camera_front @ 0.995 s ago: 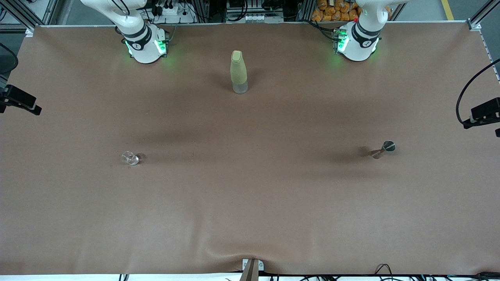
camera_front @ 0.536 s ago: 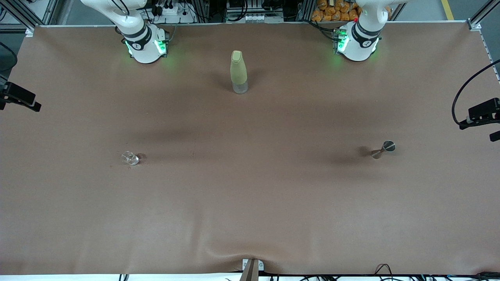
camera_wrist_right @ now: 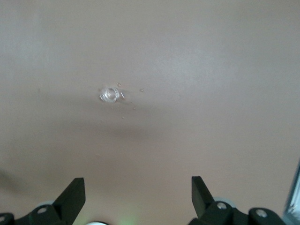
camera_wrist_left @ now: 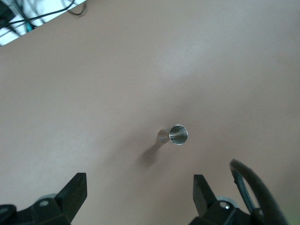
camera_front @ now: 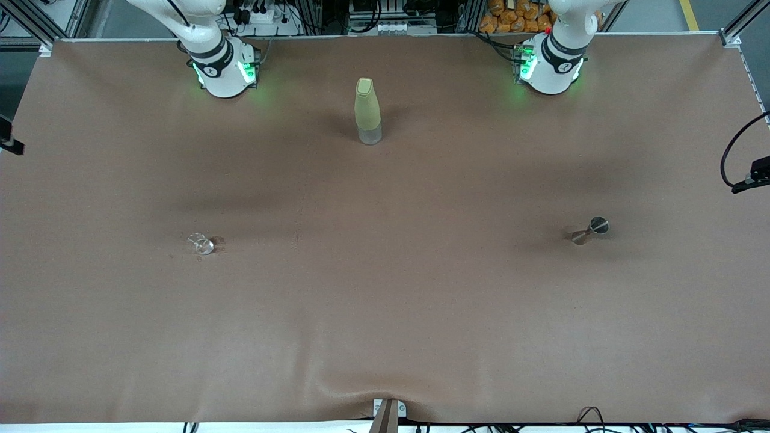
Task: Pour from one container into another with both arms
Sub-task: 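Lower the left gripper to the steel jigger while the right gripper approaches the beaker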
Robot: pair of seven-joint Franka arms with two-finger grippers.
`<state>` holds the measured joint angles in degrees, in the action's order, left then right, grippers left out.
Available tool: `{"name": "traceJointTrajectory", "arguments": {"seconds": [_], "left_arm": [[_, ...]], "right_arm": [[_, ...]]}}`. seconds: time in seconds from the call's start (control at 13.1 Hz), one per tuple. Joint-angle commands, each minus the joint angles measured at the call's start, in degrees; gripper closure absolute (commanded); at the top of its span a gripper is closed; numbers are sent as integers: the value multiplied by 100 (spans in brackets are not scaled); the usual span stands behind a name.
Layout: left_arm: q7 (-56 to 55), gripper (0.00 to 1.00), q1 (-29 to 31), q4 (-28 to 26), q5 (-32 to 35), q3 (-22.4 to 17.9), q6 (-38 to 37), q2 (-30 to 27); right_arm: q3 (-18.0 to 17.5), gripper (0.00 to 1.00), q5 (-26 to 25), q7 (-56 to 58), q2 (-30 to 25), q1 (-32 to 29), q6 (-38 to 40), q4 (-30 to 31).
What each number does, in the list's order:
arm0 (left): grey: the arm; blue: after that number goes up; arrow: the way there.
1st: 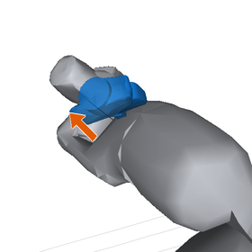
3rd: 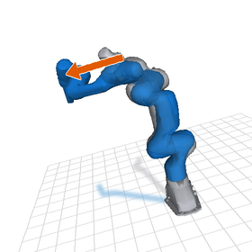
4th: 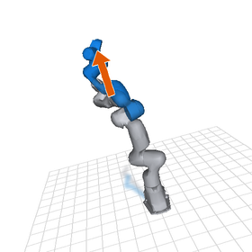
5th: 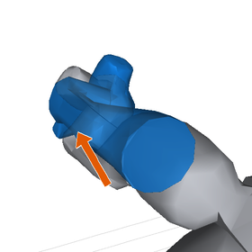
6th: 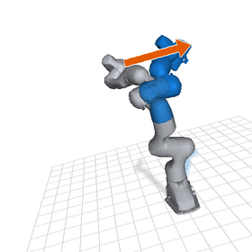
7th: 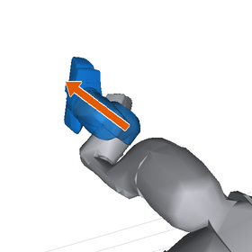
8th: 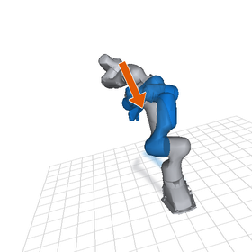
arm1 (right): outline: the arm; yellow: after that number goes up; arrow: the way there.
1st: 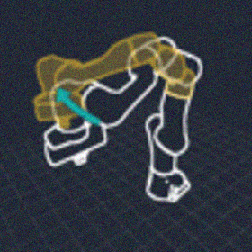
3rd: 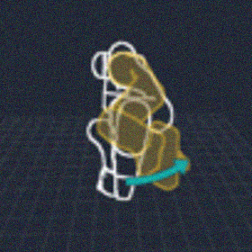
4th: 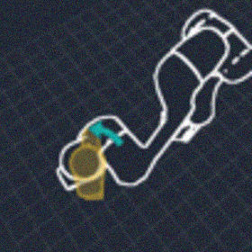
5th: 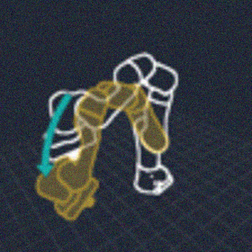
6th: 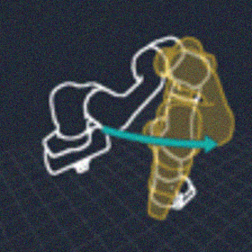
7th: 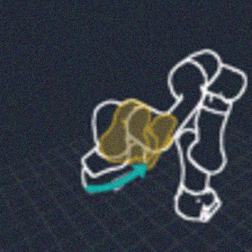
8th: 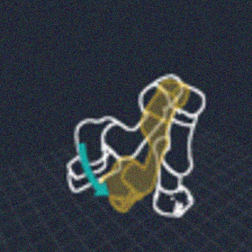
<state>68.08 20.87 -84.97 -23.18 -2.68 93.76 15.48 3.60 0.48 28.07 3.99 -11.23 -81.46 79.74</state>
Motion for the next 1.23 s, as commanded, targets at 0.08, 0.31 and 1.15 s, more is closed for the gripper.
{"name": "traceJointTrajectory", "arguments": {"seconds": [0.08,0.31,1.15], "left_arm": [[1187,0,286,60,-458,40,-260,613],[2321,0,689,51,-984,40,-543,1254],[4379,0,1034,-397,-2216,207,-1000,2521]], "right_arm": [[-88,0,-293,2154,-231,-379,77,32],[-88,0,-329,3183,-284,-484,77,103],[-97,0,-373,7088,-223,-608,-781,716]]}}
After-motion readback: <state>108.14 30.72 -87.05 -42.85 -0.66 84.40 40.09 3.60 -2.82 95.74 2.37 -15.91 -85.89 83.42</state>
